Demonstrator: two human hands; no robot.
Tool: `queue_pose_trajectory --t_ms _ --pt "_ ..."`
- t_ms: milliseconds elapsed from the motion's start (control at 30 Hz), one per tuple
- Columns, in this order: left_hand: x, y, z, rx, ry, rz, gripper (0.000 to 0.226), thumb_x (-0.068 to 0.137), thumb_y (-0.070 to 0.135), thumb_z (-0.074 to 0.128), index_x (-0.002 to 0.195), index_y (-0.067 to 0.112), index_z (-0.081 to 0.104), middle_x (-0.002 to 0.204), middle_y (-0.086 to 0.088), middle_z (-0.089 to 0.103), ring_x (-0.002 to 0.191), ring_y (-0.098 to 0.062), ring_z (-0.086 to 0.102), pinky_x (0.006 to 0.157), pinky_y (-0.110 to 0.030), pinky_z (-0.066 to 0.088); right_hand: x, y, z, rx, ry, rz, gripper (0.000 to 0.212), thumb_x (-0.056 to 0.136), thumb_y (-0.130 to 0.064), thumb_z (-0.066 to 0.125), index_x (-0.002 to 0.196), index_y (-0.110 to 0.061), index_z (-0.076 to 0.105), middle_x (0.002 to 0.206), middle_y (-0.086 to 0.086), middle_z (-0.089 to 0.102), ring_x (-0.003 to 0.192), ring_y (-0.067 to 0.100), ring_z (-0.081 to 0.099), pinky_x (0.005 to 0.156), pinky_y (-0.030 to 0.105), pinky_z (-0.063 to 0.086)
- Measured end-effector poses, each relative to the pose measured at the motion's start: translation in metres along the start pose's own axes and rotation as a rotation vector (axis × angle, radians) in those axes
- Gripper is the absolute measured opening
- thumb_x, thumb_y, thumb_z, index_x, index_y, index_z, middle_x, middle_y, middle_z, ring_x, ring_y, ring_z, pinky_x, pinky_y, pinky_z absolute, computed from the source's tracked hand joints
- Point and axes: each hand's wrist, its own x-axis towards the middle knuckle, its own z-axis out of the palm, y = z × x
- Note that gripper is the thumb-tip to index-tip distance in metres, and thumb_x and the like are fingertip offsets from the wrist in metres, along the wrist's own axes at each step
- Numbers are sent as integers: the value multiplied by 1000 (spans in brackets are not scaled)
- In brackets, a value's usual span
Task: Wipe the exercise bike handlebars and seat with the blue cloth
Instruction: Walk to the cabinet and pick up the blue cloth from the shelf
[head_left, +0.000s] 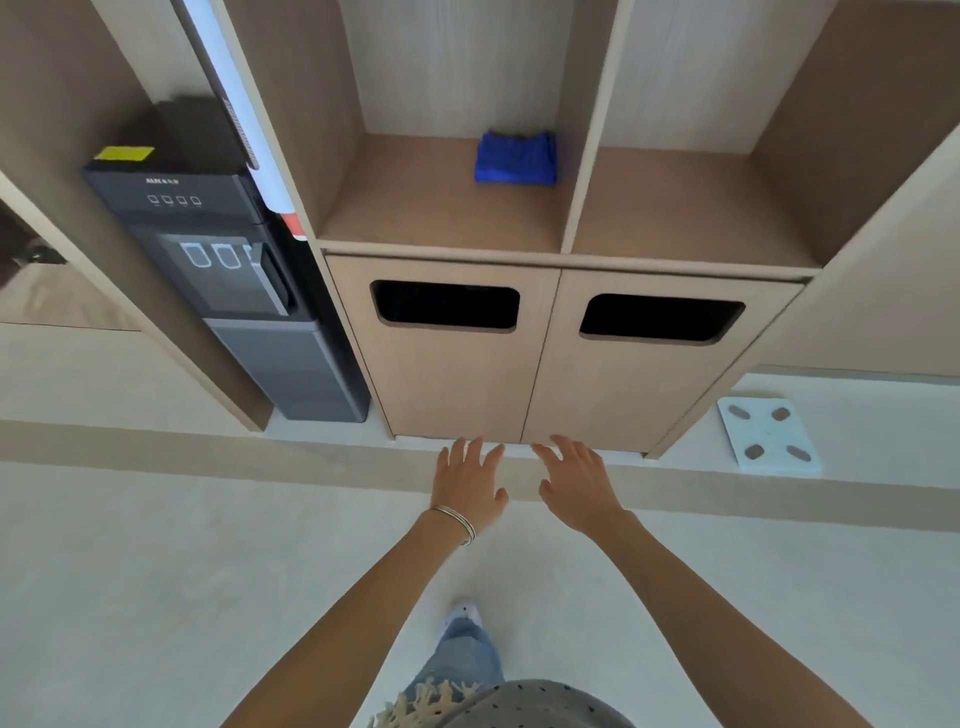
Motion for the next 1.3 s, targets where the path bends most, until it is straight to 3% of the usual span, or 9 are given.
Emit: queue_pose_trajectory --t_ms 367,667,1133,1300 --pt "90 -63 -46 64 59 16 62 91 39 45 145 22 19 153 -9 20 141 -32 14 116 -48 16 112 -18 -36 4 39 -15 55 93 -22 46 145 -20 27 151 8 24 138 26 25 113 40 21" --pt "182 -70 -82 89 117 34 63 91 35 44 146 20 17 155 -12 16 142 -33 11 116 -49 14 217 6 -70 -25 76 -69 55 93 -20 46 145 -19 27 151 9 25 137 26 26 112 39 21" --pt "318 -82 -148 87 257 -48 62 88 34 49 143 20 25 142 -11 36 135 -32 25 111 -44 24 362 34 -131 -59 149 -187 55 90 -18 49 141 -20 31 142 7 34 128 28 33 100 41 33" --pt "345 -96 -160 91 280 -44 61 88 36 49 142 19 28 136 -12 40 132 -33 28 107 -44 27 395 35 -143 -90 158 -157 56 90 -25 50 142 -21 30 141 8 35 129 28 32 103 42 33"
